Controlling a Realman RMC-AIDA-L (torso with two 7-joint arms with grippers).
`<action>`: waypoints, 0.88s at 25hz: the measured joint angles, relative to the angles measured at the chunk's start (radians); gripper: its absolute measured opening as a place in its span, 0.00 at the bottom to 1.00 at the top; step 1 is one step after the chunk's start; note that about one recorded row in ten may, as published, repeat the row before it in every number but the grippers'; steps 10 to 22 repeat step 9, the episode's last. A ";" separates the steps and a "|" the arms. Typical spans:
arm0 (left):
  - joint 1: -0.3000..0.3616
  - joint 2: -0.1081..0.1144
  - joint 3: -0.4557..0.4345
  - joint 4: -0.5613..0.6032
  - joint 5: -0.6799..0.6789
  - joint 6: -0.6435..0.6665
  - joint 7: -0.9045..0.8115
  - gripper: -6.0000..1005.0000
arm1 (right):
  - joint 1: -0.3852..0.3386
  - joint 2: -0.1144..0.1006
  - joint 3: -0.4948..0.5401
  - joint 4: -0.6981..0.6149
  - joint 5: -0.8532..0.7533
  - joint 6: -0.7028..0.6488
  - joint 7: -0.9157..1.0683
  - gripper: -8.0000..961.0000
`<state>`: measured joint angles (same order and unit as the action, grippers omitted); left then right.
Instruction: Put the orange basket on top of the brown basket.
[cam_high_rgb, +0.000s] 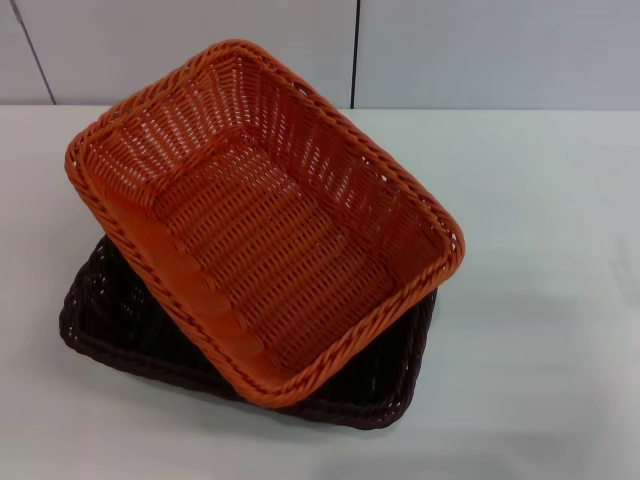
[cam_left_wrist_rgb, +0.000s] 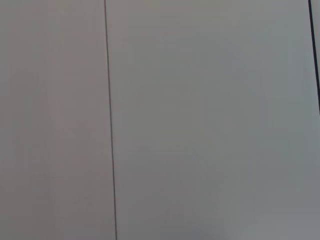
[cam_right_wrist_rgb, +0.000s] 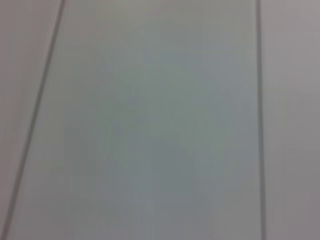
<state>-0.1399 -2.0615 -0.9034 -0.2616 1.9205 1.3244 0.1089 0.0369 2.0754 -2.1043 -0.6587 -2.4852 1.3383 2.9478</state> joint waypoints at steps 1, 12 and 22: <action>0.004 0.000 0.000 0.002 0.000 0.009 0.000 0.68 | 0.002 0.000 -0.001 0.010 0.017 0.002 0.003 0.81; -0.004 0.000 0.000 0.018 -0.002 0.008 0.000 0.68 | 0.027 0.002 -0.003 0.055 0.047 0.002 0.005 0.81; -0.004 0.000 0.000 0.018 -0.002 0.008 0.000 0.68 | 0.027 0.002 -0.003 0.055 0.047 0.002 0.005 0.81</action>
